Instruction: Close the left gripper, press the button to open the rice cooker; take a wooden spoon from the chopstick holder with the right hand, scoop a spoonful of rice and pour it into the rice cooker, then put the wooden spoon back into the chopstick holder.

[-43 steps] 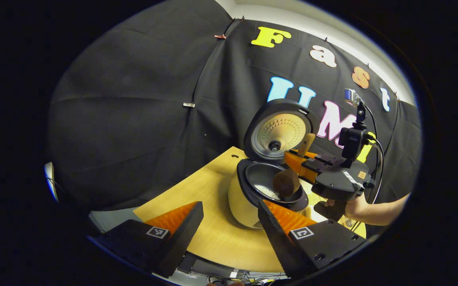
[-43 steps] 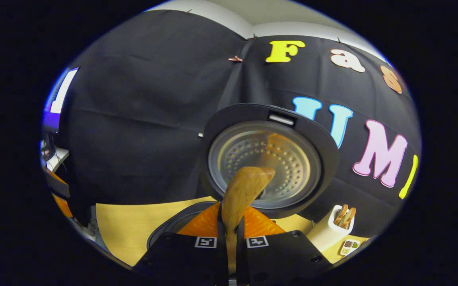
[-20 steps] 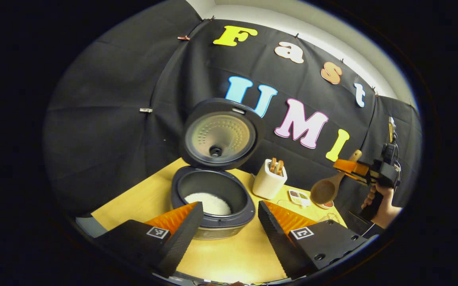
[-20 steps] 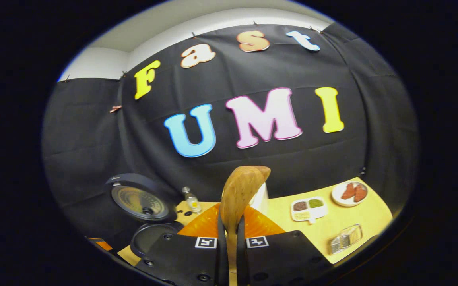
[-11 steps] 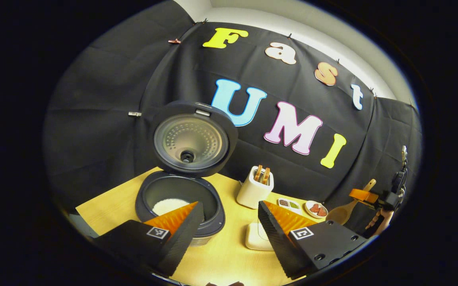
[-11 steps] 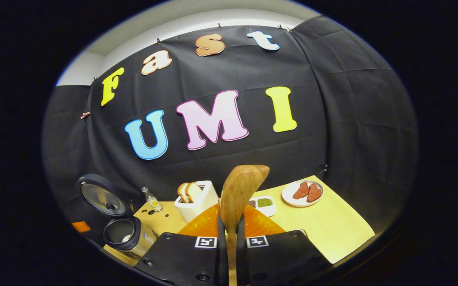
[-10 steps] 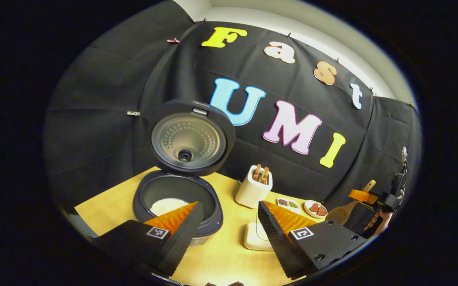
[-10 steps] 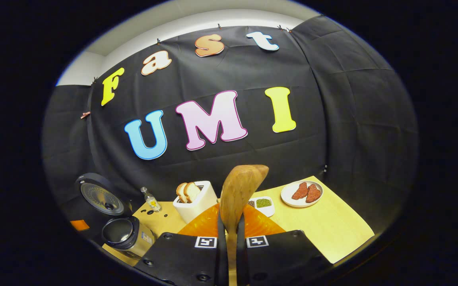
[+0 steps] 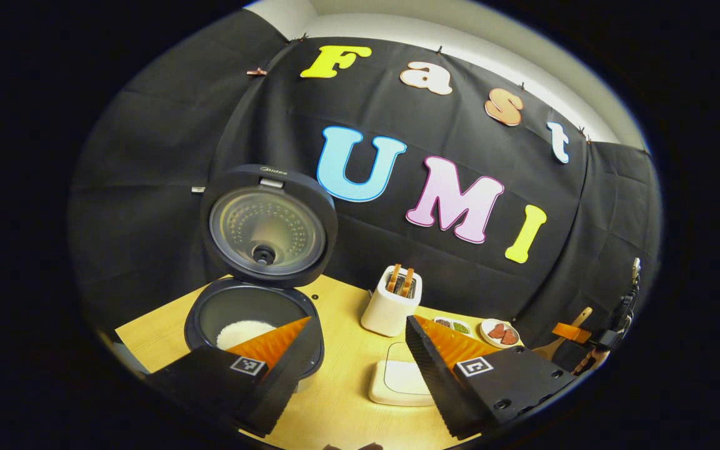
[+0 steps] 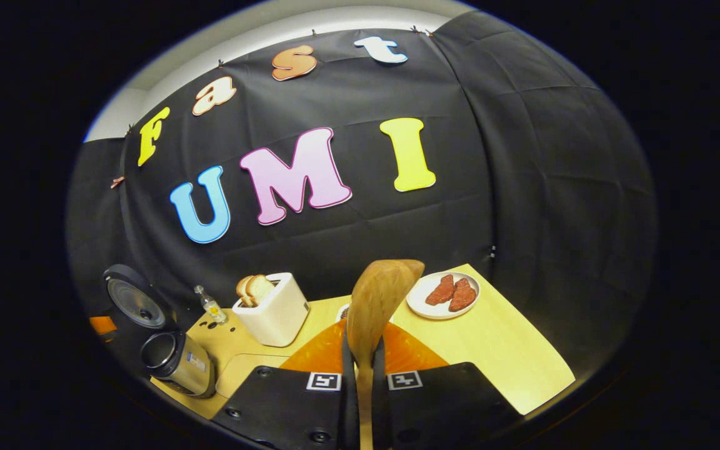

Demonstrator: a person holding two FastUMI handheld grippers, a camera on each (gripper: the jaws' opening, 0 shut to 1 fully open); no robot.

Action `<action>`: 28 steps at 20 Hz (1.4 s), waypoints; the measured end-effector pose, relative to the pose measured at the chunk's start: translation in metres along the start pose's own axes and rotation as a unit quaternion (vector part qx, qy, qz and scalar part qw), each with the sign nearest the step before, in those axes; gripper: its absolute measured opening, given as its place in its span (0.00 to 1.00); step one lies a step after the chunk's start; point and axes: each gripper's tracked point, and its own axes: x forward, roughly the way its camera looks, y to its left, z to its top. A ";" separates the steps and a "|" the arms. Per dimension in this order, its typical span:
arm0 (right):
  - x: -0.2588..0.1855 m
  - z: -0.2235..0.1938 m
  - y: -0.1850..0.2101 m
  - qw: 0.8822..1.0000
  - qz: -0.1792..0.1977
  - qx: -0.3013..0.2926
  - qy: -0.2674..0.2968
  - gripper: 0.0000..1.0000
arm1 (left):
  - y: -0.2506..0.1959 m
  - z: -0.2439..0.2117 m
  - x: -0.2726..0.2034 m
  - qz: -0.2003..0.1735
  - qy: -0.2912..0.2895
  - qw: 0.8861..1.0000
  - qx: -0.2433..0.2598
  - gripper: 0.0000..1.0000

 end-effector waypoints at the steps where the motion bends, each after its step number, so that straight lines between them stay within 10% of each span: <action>1: 0.007 -0.001 -0.007 1.000 -0.002 0.009 0.002 0.12 | -0.007 0.001 -0.001 -0.002 -0.003 1.000 -0.001 0.95; 21: 0.078 -0.110 -0.079 0.984 -0.070 0.131 0.094 0.12 | -0.005 -0.007 -0.019 0.092 0.011 0.995 0.022 0.95; 28: 0.062 -0.088 -0.068 0.992 -0.065 0.092 0.063 0.33 | 0.011 0.024 -0.023 0.109 0.001 0.993 0.040 0.95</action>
